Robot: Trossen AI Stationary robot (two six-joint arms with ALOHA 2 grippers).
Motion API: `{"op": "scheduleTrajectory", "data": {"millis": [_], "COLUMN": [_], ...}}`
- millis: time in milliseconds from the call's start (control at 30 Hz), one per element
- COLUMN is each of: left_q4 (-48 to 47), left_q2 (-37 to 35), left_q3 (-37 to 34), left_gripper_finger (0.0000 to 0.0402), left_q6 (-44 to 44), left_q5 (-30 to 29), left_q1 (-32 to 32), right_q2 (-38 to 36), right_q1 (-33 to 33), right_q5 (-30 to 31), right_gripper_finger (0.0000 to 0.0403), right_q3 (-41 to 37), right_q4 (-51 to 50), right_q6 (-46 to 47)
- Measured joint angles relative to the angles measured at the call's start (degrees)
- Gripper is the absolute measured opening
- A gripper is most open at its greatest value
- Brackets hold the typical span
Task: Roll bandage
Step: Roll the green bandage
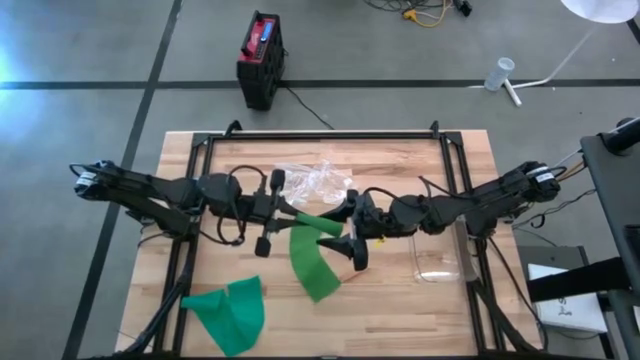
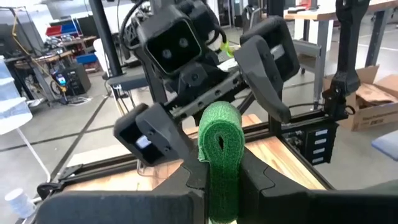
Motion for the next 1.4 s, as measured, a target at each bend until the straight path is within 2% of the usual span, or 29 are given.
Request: {"op": "scheduleTrajectory", "data": {"millis": [367,800,933,1167,1400], "left_q4": [0.2,1.9,1.8,1.5,1.5], "left_q2": [-1.3,-1.4,-1.5,-1.5,-1.5], "left_q3": [-1.2,-2.0,-2.0,-2.1,-2.1], "left_gripper_finger": [0.0026,0.0025,0.0026,0.0026,0.0028], "left_q6": [-0.8,0.0,2.6,5.4,7.0], "left_q5": [-0.1,-0.1,0.0,0.0,0.3], "left_q1": [0.0,0.0,0.0,0.0,0.0], "right_q2": [0.0,0.0,0.0,0.0,0.0], "right_q1": [0.2,0.2,0.2,0.2,0.2], "right_q5": [-0.7,-0.3,-0.1,3.9,4.5], "right_gripper_finger": [0.0277,0.0269,0.0259,0.0228,0.0179], "right_q3": [-0.1,-0.1,-0.1,-0.1,-0.4], "right_q4": [0.1,0.3,0.9,1.0,1.0], "right_q6": [0.4,2.0,2.2,3.0,2.8]}}
